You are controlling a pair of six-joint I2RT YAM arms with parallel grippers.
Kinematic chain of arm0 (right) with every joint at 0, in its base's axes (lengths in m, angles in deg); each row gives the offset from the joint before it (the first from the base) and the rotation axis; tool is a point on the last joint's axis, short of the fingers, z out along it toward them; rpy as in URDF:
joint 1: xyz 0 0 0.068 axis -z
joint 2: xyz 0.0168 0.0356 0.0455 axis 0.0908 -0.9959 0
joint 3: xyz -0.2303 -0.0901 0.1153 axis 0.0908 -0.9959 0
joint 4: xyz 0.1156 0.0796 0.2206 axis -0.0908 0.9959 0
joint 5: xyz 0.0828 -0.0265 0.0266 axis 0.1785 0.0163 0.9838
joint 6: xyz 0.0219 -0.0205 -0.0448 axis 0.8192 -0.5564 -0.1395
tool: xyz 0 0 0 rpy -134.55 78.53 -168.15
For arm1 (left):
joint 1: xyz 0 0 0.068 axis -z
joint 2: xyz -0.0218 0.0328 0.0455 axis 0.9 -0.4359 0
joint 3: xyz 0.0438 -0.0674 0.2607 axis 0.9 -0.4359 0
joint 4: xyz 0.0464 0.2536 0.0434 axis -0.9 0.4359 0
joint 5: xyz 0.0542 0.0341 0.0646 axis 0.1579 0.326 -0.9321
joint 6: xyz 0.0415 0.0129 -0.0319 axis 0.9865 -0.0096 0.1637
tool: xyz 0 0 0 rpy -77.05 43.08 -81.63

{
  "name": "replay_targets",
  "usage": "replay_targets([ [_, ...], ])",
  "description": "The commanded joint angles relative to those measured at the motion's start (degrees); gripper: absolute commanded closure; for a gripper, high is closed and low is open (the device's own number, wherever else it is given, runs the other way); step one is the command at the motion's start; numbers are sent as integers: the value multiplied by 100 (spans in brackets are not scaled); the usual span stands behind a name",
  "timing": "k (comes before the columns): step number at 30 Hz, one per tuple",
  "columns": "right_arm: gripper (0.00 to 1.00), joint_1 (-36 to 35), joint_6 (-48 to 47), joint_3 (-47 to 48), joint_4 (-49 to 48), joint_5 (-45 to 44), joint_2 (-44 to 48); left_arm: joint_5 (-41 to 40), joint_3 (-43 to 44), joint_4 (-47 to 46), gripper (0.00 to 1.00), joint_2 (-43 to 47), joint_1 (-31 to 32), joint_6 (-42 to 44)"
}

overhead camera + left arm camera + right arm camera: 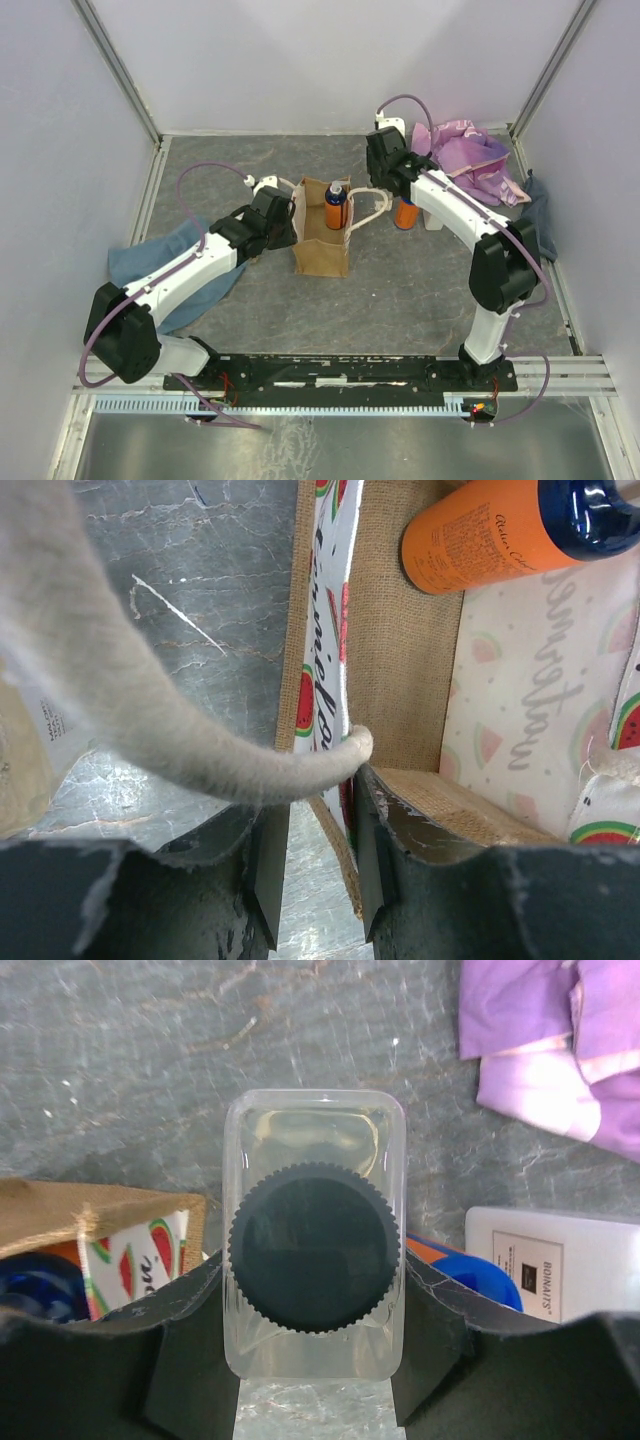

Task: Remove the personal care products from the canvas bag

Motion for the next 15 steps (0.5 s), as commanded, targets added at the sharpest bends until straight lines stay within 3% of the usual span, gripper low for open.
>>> replay_targets([
  [1, 63, 36, 116, -57, -864, -255, 101, -142, -45, 123, 62, 142, 4, 234],
  [6, 60, 38, 166, -309, -981, -262, 24, -103, -6, 151, 62, 143, 3, 275],
  [13, 24, 33, 172, -337, -995, -314, 111, -67, 26, 162, 59, 69, 5, 315],
  [15, 20, 31, 110, -291, -952, -327, 221, -44, 13, 159, 60, 34, 5, 300],
])
